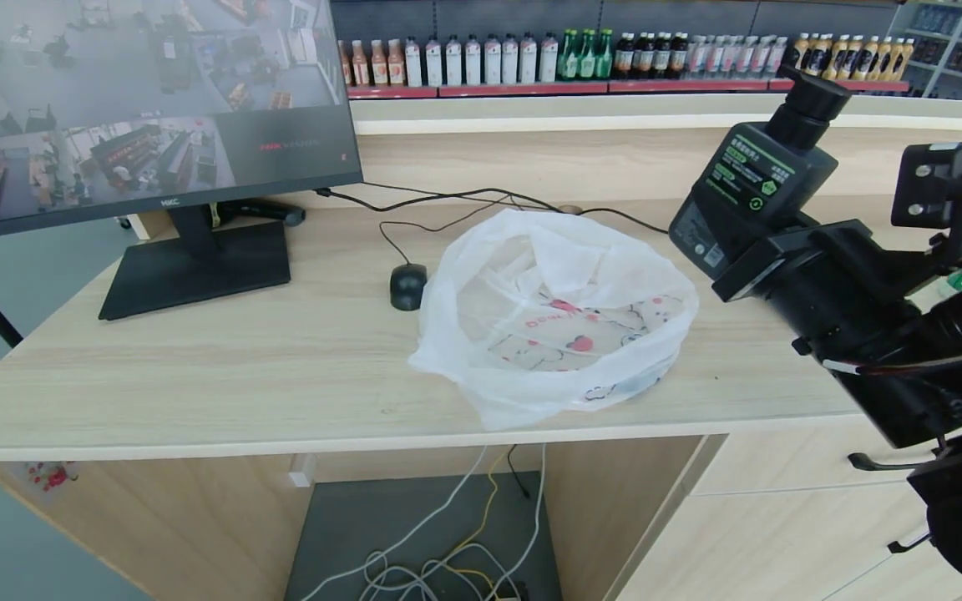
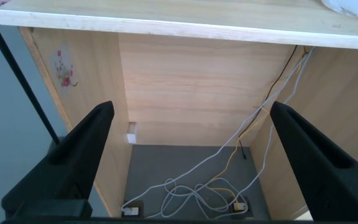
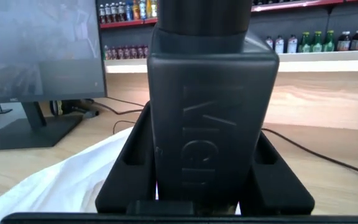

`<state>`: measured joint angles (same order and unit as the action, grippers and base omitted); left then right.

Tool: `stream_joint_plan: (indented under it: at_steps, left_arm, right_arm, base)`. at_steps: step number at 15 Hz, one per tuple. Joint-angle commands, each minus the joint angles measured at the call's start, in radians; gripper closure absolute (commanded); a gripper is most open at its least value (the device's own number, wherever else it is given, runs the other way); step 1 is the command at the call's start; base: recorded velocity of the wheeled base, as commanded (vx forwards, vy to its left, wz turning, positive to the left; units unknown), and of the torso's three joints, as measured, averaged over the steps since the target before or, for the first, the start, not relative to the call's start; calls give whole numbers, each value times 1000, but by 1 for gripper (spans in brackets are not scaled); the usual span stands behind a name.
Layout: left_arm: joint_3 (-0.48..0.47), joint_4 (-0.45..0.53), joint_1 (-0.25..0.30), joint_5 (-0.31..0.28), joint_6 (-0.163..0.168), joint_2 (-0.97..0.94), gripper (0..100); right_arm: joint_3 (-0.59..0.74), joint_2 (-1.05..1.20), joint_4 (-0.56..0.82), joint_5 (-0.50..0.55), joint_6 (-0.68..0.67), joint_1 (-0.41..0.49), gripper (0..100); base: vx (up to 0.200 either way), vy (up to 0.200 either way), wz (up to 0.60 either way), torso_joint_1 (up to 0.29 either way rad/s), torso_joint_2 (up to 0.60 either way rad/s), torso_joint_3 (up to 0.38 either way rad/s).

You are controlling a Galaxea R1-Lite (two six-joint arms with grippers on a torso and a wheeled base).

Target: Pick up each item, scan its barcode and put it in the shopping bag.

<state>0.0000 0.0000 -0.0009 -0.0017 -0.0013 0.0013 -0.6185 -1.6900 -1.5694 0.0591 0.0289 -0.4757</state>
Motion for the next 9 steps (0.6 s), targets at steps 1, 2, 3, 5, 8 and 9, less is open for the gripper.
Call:
stream_joint_plan:
  at_steps: [1, 2, 3, 5, 8, 9]
  left_arm:
    - [0, 0, -1, 0, 0, 0, 0]
    - [0, 0, -1, 0, 0, 0, 0]
    - [0, 0, -1, 0, 0, 0, 0]
    - [0, 0, -1, 0, 0, 0, 0]
    - [0, 0, -1, 0, 0, 0, 0]
    - [0, 0, -1, 0, 0, 0, 0]
  right_arm:
    - [-36, -50, -1, 54, 0, -69, 100]
    - [-52, -68, -1, 80, 5, -104, 100]
    - [-75, -92, -1, 100, 17, -141, 100]
    - [-158, -129, 51, 157, 37, -193, 100]
    - [-313, -148, 235, 199, 40, -228, 100]
    - [-372, -186, 276, 205, 49, -233, 100]
  base:
    - [0, 0, 0, 0, 0, 0]
    - [0, 0, 0, 0, 0, 0]
    - [0, 0, 0, 0, 0, 0]
    - [0, 0, 0, 0, 0, 0]
    - [0, 0, 0, 0, 0, 0]
    - [0, 0, 0, 0, 0, 0]
